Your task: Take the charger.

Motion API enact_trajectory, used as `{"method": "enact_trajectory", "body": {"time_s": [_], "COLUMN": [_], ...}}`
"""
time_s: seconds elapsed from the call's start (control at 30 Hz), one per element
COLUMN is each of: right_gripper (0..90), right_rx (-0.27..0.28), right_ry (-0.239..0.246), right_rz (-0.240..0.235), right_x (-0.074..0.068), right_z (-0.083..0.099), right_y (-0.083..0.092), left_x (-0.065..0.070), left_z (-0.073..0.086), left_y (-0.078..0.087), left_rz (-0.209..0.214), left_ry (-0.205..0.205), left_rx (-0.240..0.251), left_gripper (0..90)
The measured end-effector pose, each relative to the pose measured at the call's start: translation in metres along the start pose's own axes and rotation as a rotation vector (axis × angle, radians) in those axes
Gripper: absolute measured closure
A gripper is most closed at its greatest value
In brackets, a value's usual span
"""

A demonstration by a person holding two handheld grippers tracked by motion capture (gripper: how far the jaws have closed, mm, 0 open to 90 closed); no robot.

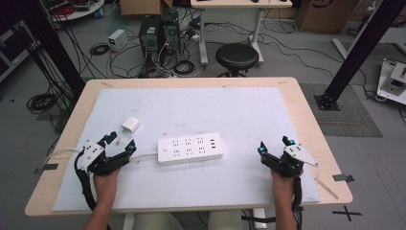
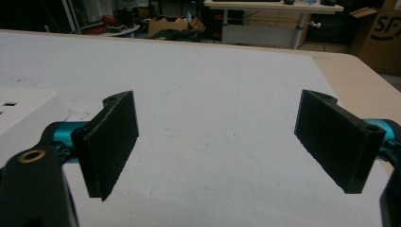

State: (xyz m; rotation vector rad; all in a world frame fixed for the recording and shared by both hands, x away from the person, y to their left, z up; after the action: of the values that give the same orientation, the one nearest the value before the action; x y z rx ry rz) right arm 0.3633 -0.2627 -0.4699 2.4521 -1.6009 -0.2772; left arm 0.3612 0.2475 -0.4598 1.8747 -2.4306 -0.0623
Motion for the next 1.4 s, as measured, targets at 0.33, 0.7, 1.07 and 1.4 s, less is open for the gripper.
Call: {"method": "enact_trajectory", "body": {"time_s": [0.33, 0.7, 1.07, 1.4], "right_gripper": [14.8, 14.8, 14.8, 14.8], "right_rx": [-0.003, -0.014, -0.022, -0.036], "right_ry": [0.004, 0.008, 0.010, 0.006], "right_rz": [0.001, -0.004, -0.012, -0.018], "right_x": [-0.001, -0.001, -0.002, -0.002], "right_z": [0.000, 0.000, 0.000, 0.001], "right_y": [0.000, -0.001, -0.002, -0.003], "left_x": [0.000, -0.002, -0.004, -0.014], "left_z": [0.000, -0.002, -0.063, -0.092], "left_y": [0.000, 0.000, -0.007, -0.028], "left_rz": [0.003, 0.047, 0.264, 0.346], "left_ry": [-0.011, 0.020, -0.089, -0.192], "left_rx": [-0.003, -0.038, -0.098, -0.189], "left_gripper": [21.0, 21.0, 20.9, 21.0]}}
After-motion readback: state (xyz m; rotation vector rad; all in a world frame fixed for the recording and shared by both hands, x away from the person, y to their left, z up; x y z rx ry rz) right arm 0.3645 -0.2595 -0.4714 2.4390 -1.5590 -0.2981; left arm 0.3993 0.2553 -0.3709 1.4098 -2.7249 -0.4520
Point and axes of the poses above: each handheld gripper's, and its own axes: y roughly backward along the jaws, z roughly out of its underside, x roughly to its right, the point moved 7 cm from there along -y, roughly forward along the jaws, and after that the axes turned 10 degrees about -z, right-handed, at the moved point
